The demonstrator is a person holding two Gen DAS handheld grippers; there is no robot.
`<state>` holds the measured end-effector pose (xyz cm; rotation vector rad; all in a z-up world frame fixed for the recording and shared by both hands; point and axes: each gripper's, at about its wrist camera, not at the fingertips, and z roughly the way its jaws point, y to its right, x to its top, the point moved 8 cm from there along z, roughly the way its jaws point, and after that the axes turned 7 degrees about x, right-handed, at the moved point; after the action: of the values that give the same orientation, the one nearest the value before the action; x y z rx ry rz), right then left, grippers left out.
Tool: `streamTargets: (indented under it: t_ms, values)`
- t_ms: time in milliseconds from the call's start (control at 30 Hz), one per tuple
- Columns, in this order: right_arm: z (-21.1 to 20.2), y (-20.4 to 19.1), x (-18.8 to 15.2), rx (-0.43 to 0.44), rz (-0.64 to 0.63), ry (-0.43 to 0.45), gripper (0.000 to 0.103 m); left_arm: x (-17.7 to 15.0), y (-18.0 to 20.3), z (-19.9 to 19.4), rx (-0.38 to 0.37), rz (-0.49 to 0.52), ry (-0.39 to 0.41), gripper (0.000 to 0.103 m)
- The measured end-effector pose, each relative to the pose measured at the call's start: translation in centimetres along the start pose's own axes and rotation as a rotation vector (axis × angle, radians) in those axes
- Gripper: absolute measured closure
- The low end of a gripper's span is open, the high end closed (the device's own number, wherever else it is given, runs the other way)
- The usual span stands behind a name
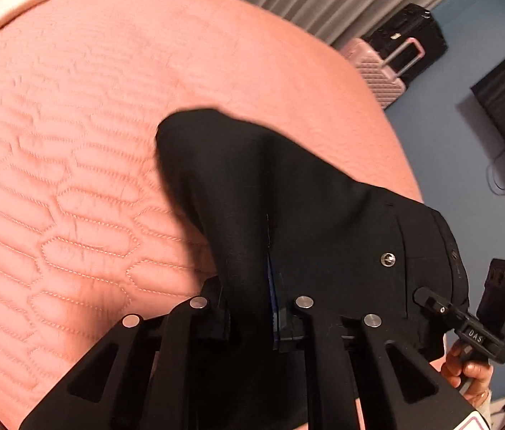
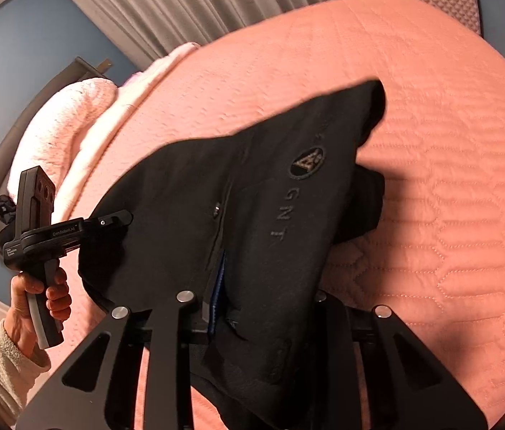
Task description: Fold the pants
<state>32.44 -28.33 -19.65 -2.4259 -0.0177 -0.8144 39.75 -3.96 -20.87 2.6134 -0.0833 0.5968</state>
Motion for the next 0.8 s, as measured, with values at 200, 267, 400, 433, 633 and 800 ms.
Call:
streamTargets:
  t_ms: [200, 267, 400, 433, 633, 800]
  values:
    - [-5.5, -3.5, -2.6, 0.031, -0.039, -0.006, 0.081, -3.4, 2.8, -5.6, -0.039, 0.072, -0.019, 0.095]
    - [-7.9, -4.4, -5.6, 0.045, -0.03, -0.018, 0.082, -6.3, 3.4, -8.5, -0.059, 0.088, -0.027, 0.096]
    - [-9.4, -4.5, -13.6, 0.005, -0.012, -0.078, 0.082, -13.3, 3.5, -11.4, -0.027, 0.165, -0.053, 0.096]
    - [-8.6, -3.6, -16.4, 0.011, 0.03, -0.107, 0.082, -15.2, 3.1, -10.8, 0.001, 0.187, -0.07, 0.095]
    - [-11.2, -1.0, -19.0, -0.09, 0.091, 0.002, 0.062, -18.8, 1.3, -10.2, 0.221, 0.272, 0.064, 0.077]
    - [-17.8, -5.8, -15.9, -0.212, -0.131, 0.181, 0.061, -16.7, 3.1, -17.7, 0.472, 0.394, 0.269, 0.079]
